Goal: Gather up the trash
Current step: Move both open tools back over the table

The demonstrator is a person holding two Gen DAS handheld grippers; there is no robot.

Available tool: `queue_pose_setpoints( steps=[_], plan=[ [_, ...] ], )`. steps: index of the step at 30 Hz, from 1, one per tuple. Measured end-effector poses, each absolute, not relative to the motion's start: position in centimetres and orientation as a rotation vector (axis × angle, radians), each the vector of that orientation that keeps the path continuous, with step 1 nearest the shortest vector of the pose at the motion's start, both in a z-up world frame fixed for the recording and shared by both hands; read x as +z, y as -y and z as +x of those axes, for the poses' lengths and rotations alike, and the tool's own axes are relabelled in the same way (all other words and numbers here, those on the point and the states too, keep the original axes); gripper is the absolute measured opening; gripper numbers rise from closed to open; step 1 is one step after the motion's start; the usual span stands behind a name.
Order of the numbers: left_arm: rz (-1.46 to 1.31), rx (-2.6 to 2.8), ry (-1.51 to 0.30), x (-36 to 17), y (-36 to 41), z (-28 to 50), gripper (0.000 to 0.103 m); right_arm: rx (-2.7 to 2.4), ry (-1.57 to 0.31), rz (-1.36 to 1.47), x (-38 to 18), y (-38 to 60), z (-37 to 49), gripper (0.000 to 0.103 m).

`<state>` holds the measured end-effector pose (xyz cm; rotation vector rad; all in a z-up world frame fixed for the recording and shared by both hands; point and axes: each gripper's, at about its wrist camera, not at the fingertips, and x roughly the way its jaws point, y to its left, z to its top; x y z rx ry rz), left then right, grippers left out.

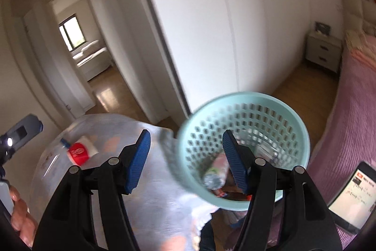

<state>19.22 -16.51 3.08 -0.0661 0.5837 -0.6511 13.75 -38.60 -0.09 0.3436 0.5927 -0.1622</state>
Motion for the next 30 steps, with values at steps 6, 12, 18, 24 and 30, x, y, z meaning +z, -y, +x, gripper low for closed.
queue_pose_setpoints(
  steps=[6,12,18,24,30],
  plan=[
    [-0.087,-0.584,-0.533,4.7,11.1,19.2,0.083,-0.091,-0.571,0.273,0.7,34.2,14.2,0.060],
    [-0.135,-0.471,-0.516,5.1,4.3,20.7,0.086,-0.026,-0.577,0.223,0.6,30.6,15.3,0.060],
    [-0.166,-0.356,-0.550,3.9,-1.7,24.5,0.088,0.014,-0.586,0.182,0.0,26.8,16.4,0.060],
    [-0.204,-0.249,-0.695,-1.3,-5.8,29.4,0.088,0.096,-0.638,0.147,-1.2,22.8,18.5,0.060],
    [-0.215,-0.233,-0.787,-5.7,-7.5,30.9,0.088,0.176,-0.711,0.127,-3.5,18.6,21.4,0.060]
  ],
)
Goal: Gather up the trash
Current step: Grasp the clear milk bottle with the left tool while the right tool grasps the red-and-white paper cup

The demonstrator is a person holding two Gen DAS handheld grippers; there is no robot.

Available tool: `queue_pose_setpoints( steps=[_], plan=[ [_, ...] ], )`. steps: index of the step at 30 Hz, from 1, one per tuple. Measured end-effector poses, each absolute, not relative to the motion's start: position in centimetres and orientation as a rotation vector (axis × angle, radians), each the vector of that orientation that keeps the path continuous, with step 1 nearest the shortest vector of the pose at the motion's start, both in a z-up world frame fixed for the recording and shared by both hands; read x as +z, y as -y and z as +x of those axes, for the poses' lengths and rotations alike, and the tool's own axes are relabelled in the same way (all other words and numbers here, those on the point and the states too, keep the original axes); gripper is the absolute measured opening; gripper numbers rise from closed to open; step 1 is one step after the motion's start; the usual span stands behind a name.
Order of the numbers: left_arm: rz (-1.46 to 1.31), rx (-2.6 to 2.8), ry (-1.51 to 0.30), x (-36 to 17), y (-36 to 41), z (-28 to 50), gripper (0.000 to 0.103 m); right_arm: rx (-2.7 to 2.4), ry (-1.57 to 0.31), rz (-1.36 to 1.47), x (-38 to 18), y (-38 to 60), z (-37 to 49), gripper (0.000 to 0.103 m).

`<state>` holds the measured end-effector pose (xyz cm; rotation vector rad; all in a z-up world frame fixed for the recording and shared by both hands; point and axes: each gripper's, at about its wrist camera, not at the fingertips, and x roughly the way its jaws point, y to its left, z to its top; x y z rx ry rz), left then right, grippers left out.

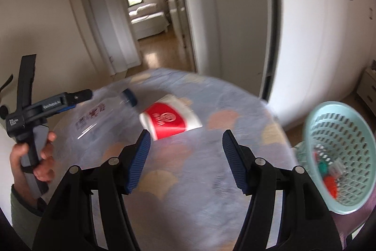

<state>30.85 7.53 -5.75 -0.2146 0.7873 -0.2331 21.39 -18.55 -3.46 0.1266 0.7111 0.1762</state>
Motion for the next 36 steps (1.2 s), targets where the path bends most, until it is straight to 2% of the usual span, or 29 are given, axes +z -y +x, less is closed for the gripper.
queue_pose_setpoints(
  steps=[7,11,16,20,25,28,33,36],
  plan=[
    [-0.128,-0.239,-0.828,-7.4,-8.1,29.9,0.088,0.230,-0.825,0.178,-6.4,15.5,25.4,0.060],
    [-0.100,-0.232,-0.880,-8.3,-8.2,29.4,0.088,0.249,-0.923,0.317,-8.5,15.5,28.1,0.060],
    [-0.088,-0.225,-0.882,-8.3,-8.2,29.1,0.087,0.238,-0.951,0.378,-9.6,15.5,29.4,0.061],
    [-0.067,-0.231,-0.887,-8.3,-7.1,28.9,0.087,0.208,-0.939,0.362,-9.2,15.9,29.8,0.074],
    [-0.038,-0.247,-0.888,-8.3,-6.1,28.5,0.087,0.197,-0.965,0.364,-8.9,16.1,32.6,0.076],
    [-0.030,-0.252,-0.890,-8.3,-5.7,28.5,0.085,0.183,-0.961,0.378,-9.1,16.2,33.6,0.076],
    [-0.047,-0.251,-0.905,-8.4,-6.0,28.7,0.075,0.175,-0.936,0.356,-9.1,15.2,32.7,0.076],
    [-0.045,-0.236,-0.912,-8.7,-5.9,28.7,0.073,0.170,-0.938,0.303,-9.0,14.0,32.6,0.076]
  ],
)
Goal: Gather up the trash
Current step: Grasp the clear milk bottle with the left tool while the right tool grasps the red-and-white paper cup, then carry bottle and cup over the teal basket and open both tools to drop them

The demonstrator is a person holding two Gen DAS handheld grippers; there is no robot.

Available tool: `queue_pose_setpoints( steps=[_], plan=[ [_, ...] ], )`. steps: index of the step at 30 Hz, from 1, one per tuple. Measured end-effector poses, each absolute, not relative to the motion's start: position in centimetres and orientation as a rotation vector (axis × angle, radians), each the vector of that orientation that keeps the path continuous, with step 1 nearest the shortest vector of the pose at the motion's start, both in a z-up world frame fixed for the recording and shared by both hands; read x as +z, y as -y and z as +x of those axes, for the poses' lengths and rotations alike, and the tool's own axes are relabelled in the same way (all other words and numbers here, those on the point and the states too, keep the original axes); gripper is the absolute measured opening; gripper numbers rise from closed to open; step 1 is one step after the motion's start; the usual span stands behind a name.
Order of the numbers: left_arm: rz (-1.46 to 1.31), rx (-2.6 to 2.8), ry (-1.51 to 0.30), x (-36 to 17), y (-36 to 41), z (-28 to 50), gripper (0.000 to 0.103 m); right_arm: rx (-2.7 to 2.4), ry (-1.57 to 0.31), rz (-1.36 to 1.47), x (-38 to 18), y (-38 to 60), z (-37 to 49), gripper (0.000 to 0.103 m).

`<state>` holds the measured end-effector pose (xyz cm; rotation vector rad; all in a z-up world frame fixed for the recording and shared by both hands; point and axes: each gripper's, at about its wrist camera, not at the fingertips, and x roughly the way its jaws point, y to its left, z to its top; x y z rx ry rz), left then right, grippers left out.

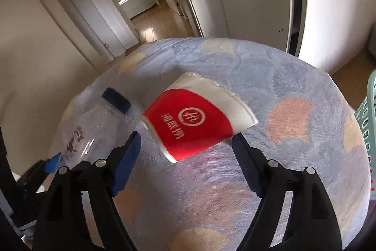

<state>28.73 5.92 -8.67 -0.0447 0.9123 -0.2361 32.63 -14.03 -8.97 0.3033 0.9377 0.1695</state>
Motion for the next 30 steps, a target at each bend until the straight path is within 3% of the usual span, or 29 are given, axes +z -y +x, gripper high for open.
queue_pose_setpoints(
  steps=[11,16,21,30],
  plan=[
    [-0.044,-0.232,-0.918,-8.7,-6.1,28.6,0.073,0.048,-0.946,0.564,-9.1,14.7,33.9,0.081],
    [-0.035,-0.225,-0.923,-8.8,-6.0,28.6,0.073,-0.017,-0.927,0.522,-8.9,14.0,35.7,0.081],
    [-0.022,-0.211,-0.922,-8.8,-5.7,28.6,0.069,-0.013,-0.928,0.416,-9.0,13.3,35.3,0.065],
    [0.035,-0.212,-0.882,-8.1,-3.6,27.5,0.055,0.043,-0.888,0.356,-8.9,16.4,30.8,0.064]
  ],
)
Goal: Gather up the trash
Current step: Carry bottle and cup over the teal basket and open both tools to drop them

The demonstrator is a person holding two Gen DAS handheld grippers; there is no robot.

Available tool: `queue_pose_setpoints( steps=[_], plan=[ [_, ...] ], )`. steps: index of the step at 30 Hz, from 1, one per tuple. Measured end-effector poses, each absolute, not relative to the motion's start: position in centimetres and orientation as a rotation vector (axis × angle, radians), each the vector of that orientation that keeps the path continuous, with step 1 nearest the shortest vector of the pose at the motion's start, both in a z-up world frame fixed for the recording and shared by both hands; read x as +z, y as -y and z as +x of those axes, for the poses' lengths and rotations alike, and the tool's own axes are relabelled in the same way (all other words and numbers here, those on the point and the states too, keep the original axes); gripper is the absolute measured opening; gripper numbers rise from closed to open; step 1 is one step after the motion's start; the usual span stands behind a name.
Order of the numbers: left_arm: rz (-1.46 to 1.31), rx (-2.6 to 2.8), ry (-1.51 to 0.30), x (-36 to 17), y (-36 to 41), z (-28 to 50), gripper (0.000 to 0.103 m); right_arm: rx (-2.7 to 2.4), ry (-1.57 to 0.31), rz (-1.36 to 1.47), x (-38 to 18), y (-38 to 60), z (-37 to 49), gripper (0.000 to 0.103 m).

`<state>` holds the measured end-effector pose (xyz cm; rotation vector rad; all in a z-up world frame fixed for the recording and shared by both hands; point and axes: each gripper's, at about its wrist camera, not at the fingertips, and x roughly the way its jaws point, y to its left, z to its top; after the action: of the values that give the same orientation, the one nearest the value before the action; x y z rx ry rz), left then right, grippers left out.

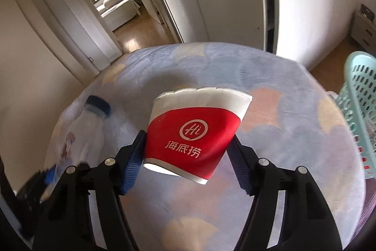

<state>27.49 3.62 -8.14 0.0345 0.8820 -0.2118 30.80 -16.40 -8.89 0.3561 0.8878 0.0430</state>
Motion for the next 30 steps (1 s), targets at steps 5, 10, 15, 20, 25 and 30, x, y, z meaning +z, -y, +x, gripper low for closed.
queue_pose_setpoints(
  steps=[5,10,15,20,25,30],
  plan=[
    [0.004,-0.252,-0.850,-6.6,-2.8,26.5,0.053,0.035,-0.840,0.343,-7.5,19.2,27.3,0.064],
    [-0.002,-0.306,-0.836,-5.9,-0.9,24.4,0.053,-0.001,-0.792,0.315,-6.0,21.9,23.9,0.064],
    [-0.027,-0.383,-0.830,-5.7,1.9,22.0,0.053,0.002,-0.745,0.325,-4.8,23.5,20.9,0.064],
    [-0.002,-0.428,-0.799,-5.1,4.7,20.5,0.053,0.006,-0.715,0.346,-3.7,25.0,19.1,0.064],
    [0.014,-0.477,-0.785,-4.5,7.7,19.7,0.053,0.006,-0.707,0.405,-3.8,27.5,17.7,0.064],
    [0.044,-0.512,-0.766,-3.7,10.7,19.4,0.053,0.011,-0.699,0.479,-3.8,30.2,16.7,0.064]
  ],
)
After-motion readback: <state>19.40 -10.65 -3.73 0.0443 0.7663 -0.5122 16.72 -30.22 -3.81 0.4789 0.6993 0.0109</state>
